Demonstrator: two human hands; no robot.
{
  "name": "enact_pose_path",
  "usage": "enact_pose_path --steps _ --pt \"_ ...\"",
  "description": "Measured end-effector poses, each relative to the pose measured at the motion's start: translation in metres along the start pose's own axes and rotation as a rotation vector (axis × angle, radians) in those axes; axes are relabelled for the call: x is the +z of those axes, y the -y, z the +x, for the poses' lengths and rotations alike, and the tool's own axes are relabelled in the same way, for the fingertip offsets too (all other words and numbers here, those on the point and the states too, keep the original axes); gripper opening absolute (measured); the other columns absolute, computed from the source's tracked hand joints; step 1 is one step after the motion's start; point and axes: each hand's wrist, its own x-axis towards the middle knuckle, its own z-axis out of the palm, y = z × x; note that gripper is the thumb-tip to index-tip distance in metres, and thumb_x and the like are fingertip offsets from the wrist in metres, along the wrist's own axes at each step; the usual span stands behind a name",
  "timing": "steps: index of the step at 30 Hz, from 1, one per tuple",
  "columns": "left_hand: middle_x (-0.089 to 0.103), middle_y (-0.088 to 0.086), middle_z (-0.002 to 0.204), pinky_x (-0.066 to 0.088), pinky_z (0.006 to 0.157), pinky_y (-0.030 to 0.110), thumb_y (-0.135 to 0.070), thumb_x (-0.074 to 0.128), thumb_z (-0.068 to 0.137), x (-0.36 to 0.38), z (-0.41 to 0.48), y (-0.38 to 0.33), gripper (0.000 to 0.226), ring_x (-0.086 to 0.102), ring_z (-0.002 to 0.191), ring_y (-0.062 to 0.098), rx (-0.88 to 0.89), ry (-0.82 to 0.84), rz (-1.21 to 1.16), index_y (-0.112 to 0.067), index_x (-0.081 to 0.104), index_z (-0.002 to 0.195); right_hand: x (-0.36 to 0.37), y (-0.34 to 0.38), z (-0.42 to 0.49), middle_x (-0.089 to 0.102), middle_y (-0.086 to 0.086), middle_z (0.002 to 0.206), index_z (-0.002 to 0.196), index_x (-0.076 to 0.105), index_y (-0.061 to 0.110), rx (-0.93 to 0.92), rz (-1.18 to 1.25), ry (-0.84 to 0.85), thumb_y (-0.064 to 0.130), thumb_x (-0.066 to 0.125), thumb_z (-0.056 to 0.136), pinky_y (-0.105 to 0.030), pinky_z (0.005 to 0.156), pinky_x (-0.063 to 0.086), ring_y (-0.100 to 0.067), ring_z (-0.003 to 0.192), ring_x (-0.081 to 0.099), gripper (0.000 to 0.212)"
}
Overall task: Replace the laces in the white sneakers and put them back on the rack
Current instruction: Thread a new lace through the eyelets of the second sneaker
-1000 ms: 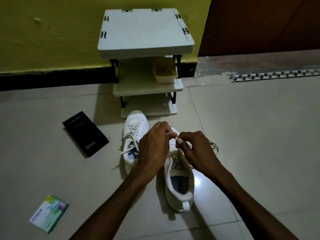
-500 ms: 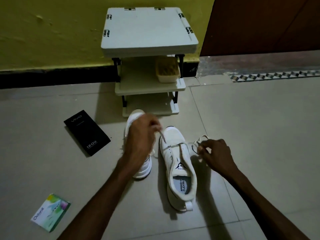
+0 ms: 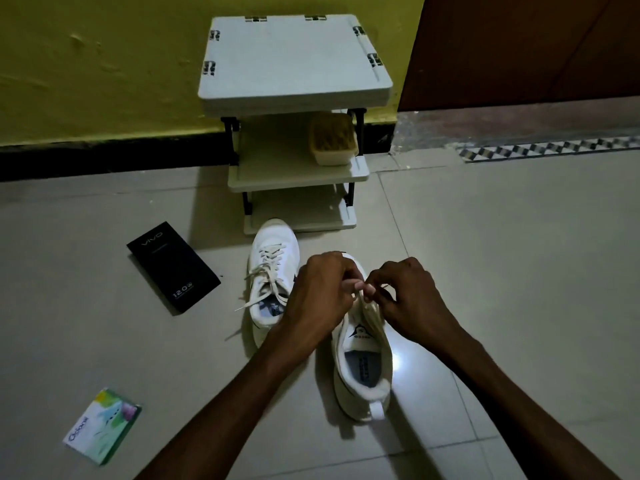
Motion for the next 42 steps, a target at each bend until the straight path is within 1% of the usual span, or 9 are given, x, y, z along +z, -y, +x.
enact_pose_path --steps 6,12,17,20,23,28,32,37,42 --pt "0.07 -0.002 0.078 0.046 0.064 0.019 -0.015 0.075 0.079 0.002 -0.004 -0.001 0.005 0.062 0.07 0.01 -0.023 0.026 0.022 -0.02 0.076 0.08 -0.003 0.005 -0.001 0.064 0.01 0.08 0.078 0.069 0.03 -0.018 -0.082 -0.047 0.022 0.061 0.089 -0.035 0.072 0.037 -0.018 0.089 0.044 0.016" --pt "0.067 0.0 0.072 0.045 0.061 0.025 -0.013 0.067 0.078 -0.041 0.015 0.031 0.008 0.059 0.066 0.016 -0.257 -0.287 0.221 -0.017 0.074 0.078 -0.005 -0.033 -0.009 0.06 0.007 0.069 0.067 0.064 0.025 0.095 -0.253 -0.108 0.027 0.044 0.067 -0.033 0.065 0.035 -0.025 0.082 0.047 0.021" --pt "0.068 0.009 0.077 0.044 0.061 0.03 -0.018 0.062 0.085 -0.07 0.02 0.065 0.015 0.061 0.07 0.028 -0.464 -0.393 0.33 -0.013 0.076 0.086 -0.007 -0.076 -0.018 0.062 0.001 0.07 0.072 0.071 0.018 0.31 -0.341 -0.133 0.02 0.06 0.081 -0.038 0.07 0.04 -0.033 0.084 0.049 0.014" --pt "0.072 0.006 0.093 0.048 0.071 0.031 -0.018 0.068 0.082 -0.054 0.012 0.056 0.023 0.067 0.09 0.029 -0.33 -0.272 0.359 -0.021 0.073 0.105 -0.004 -0.066 -0.014 0.064 0.005 0.071 0.068 0.069 0.022 0.222 -0.255 -0.145 0.011 0.067 0.075 -0.037 0.069 0.039 -0.03 0.084 0.049 0.013" --pt "0.068 -0.001 0.083 0.048 0.072 0.026 -0.014 0.07 0.081 -0.029 0.003 0.024 0.033 0.065 0.079 0.017 -0.154 -0.136 0.097 -0.03 0.069 0.11 -0.002 -0.043 -0.003 0.066 0.01 0.075 0.068 0.067 0.027 0.101 -0.13 -0.161 0.008 0.07 0.074 -0.031 0.065 0.03 -0.02 0.082 0.043 0.021" --pt "0.068 -0.006 0.075 0.049 0.07 0.023 -0.023 0.072 0.085 0.002 0.002 -0.012 0.017 0.061 0.07 0.006 -0.056 0.042 -0.1 -0.031 0.075 0.1 -0.008 -0.004 0.003 0.067 0.013 0.079 0.071 0.07 0.028 -0.03 -0.074 -0.151 0.009 0.069 0.079 -0.038 0.069 0.041 -0.02 0.086 0.047 0.021" --pt "0.065 -0.008 0.072 0.043 0.06 0.022 -0.025 0.073 0.083 0.003 0.003 -0.016 0.002 0.06 0.069 0.007 -0.076 -0.006 -0.076 -0.027 0.075 0.083 -0.013 0.004 0.001 0.067 0.011 0.079 0.072 0.071 0.028 -0.02 -0.09 -0.14 0.01 0.067 0.08 -0.04 0.069 0.042 -0.02 0.087 0.046 0.019" --pt "0.066 -0.008 0.074 0.051 0.064 0.028 -0.017 0.073 0.078 -0.003 -0.002 -0.016 0.011 0.062 0.071 0.011 -0.081 -0.011 -0.017 -0.023 0.068 0.069 -0.009 0.003 -0.001 0.065 0.012 0.078 0.073 0.07 0.029 -0.035 -0.098 -0.141 0.013 0.065 0.084 -0.035 0.067 0.037 -0.019 0.086 0.044 0.02" --pt "0.064 -0.007 0.077 0.037 0.058 0.024 -0.009 0.066 0.077 -0.033 0.005 0.0 0.02 0.055 0.07 0.011 -0.217 -0.223 0.048 -0.025 0.06 0.067 -0.003 -0.036 -0.003 0.058 0.011 0.068 0.071 0.067 0.026 0.12 -0.172 -0.153 0.021 0.059 0.086 -0.031 0.063 0.035 -0.026 0.08 0.053 0.018"
